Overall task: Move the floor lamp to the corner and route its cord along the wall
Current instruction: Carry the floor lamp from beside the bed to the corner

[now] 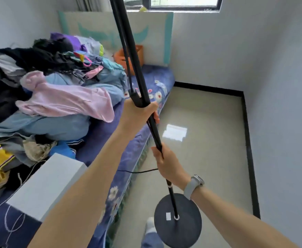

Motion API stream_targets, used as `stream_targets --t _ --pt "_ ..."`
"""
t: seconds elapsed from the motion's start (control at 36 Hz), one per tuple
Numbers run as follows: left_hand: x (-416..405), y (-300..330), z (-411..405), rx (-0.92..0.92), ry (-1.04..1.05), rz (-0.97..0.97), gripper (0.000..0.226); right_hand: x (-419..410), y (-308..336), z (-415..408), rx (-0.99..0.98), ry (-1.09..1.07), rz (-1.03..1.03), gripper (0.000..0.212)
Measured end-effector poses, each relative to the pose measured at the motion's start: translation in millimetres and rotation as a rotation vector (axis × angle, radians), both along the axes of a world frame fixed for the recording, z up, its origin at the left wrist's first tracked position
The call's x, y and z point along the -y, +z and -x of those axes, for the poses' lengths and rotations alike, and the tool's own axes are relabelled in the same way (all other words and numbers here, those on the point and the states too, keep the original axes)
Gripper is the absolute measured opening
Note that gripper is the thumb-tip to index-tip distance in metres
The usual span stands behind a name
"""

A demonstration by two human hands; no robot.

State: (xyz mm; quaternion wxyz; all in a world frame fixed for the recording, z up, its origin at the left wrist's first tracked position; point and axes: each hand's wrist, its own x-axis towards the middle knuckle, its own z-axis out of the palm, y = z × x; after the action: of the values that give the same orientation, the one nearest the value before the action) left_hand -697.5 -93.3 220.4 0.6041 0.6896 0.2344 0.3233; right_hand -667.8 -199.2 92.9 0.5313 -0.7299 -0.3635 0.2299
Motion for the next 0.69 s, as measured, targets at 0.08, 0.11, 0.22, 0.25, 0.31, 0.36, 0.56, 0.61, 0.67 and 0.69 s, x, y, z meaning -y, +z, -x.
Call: stream_targets --t 0.08,0.11,0.22,0.25,0.31,0.36,0.56,0.61,0.67,0.69 --pt "-10.8 3.8 -47.1 0.014 -0.069 -0.004 0.04 -8.2 4.8 -40.5 0.031 -0.062 0.013 0.025" --pt "-16.3 4.7 -63.3 0.022 -0.095 -0.01 0.04 -12.7 7.0 -54.7 0.04 -0.077 0.018 0.025" --pt "-45.0 8.0 -132.1 0.04 -0.172 -0.05 0.042 -35.8 18.4 -113.2 0.031 -0.139 0.011 0.025" --pt "-52.5 10.3 -148.9 0.04 -0.189 -0.052 0.041 -42.6 21.5 -127.5 0.018 -0.153 0.01 0.025" --pt "-69.0 15.7 -183.4 0.04 -0.215 -0.058 0.036 -57.9 28.0 -157.6 0.012 -0.183 0.013 0.025" --pt "-83.9 20.9 -215.6 0.038 -0.251 -0.056 0.034 -72.5 33.5 -186.5 0.018 -0.215 0.013 0.026" --pt "-111.6 35.4 -316.6 0.009 -0.368 -0.132 0.036 -107.1 39.9 -280.0 -0.021 -0.308 -0.01 0.024" --pt "-116.8 36.8 -346.2 -0.003 -0.399 -0.158 0.037 -114.3 38.3 -308.7 -0.024 -0.329 -0.015 0.024" --pt "-121.9 36.3 -377.1 -0.01 -0.422 -0.189 0.034 -121.2 35.6 -338.2 -0.033 -0.341 -0.02 0.025" --pt "-124.2 35.5 -392.7 -0.012 -0.431 -0.203 0.034 -124.5 33.6 -353.1 -0.039 -0.343 -0.025 0.024"
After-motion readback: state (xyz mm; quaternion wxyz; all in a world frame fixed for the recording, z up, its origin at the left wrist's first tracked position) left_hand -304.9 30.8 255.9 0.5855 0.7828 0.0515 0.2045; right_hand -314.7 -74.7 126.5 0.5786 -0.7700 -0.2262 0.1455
